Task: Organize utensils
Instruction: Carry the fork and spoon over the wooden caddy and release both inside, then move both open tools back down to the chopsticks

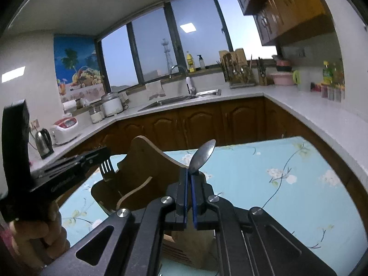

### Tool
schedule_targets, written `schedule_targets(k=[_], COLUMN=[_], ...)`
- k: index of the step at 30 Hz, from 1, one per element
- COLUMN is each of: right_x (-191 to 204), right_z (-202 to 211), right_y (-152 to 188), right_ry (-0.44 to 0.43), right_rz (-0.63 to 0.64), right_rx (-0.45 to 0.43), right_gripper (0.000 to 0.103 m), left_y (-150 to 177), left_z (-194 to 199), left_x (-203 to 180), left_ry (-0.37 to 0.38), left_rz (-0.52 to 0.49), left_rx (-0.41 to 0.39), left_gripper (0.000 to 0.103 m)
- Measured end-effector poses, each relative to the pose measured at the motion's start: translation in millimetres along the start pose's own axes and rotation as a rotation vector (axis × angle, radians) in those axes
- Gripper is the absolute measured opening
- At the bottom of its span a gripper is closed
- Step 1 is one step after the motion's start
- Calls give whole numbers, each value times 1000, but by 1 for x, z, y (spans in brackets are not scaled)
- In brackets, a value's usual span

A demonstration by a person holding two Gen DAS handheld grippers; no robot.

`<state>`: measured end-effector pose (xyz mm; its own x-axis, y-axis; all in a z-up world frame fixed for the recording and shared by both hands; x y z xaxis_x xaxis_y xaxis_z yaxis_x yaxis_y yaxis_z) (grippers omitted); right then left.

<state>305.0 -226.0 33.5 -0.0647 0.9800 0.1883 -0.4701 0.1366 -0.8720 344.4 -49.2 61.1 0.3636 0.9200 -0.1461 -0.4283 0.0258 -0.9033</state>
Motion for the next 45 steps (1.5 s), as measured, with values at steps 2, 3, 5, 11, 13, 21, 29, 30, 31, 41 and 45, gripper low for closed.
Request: schedule_targets(k=[2,3,5,11,13,21,29,30,31,41,45], right_x=[-3,-3,-6,-9,-11,-25,-36,-38,-39,-45,-47], right_z=[-2,-3,-4,-2,2,29,69,73,79,130,143], right_y=[-1,-1,-2,-3,-4,-7,7,10,15,63,81], right_ry=[1,1,-10,-16,-23,-22,-38,-38,-36,27,63], right_rz=[-15,-18,-36,-65,-77,-148,-186,-188,-193,-187,-179], right_rx=[13,16,30,43,41,21,24,33,46,123,145], right_gripper=[3,3,6,8,10,57,89,89,89,90,90], left_y=[-3,-3,-5,-7,-8,5,44,49,56,114,136], left_z=[-2,-2,-3,6,12,45,90,96,103,149,162], left_x=[0,-1,-1,-1,-1,7,18,18,17,4,-2], left_ry=[0,0,-3,-26,-29,-47,-60,-58,-59,-38,-40], left_rz=[0,-1,0,21,22,77,179,190,199,290,300], left_rx=[6,8,12,-14,-25,-33,-2,3,14,108,141], left_gripper=[3,3,4,42,42,63,81,81,81,82,82])
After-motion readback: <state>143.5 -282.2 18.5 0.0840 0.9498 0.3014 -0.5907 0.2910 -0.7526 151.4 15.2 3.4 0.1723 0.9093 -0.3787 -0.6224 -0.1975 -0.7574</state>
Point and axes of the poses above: each gripper's, at about its wrist camera, not at the fingertips, and z roughly against the way its jaws point, x to its left, y to its underside, the point moved 1 cm from there along -z, roughly the way its jaws point, and after that the axes turned 11 degrees about y, right-handed, at the moved point
